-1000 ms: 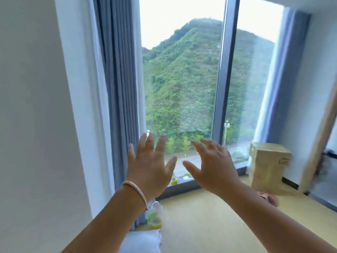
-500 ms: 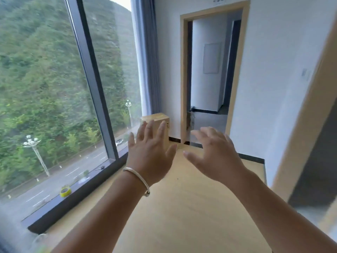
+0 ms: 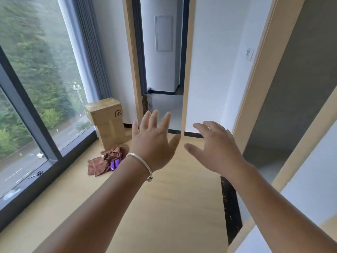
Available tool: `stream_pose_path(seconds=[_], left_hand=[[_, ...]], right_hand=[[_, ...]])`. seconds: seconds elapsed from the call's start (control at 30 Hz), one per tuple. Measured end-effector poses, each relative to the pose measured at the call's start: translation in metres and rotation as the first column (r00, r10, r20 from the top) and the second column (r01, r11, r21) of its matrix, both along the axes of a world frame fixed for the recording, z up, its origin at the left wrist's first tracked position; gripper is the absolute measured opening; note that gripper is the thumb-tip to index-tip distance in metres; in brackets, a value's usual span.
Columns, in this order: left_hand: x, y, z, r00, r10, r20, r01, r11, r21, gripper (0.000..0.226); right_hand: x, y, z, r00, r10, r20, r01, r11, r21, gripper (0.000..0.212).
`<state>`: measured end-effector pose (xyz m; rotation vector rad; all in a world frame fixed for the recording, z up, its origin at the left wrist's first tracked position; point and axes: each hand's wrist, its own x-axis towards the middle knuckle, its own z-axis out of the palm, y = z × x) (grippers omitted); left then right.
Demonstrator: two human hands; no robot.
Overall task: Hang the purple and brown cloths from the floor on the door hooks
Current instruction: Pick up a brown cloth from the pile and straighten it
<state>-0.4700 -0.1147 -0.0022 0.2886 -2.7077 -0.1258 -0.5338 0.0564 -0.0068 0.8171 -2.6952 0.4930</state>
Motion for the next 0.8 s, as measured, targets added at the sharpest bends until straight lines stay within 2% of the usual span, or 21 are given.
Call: stream_pose_path(seconds=[0.37,0.8], left_hand=[[-0.156,-0.061,-0.01,0.986,-0.157,0.048,0.153,0.985,0.079,0.069],[-0.343,-0.107,-0.02,0.983,-0.185,0.015,0.183,0.979,0.093,0.06]], right_hand=[[-0.127,-0.055,-0.002,0.981,-0.18,0.067,0.182,0.983,-0.034,0.068],[-0.294,-0.089,-0.01,0.966,-0.25,0.061,0.254,0.966,-0.057,0.065]])
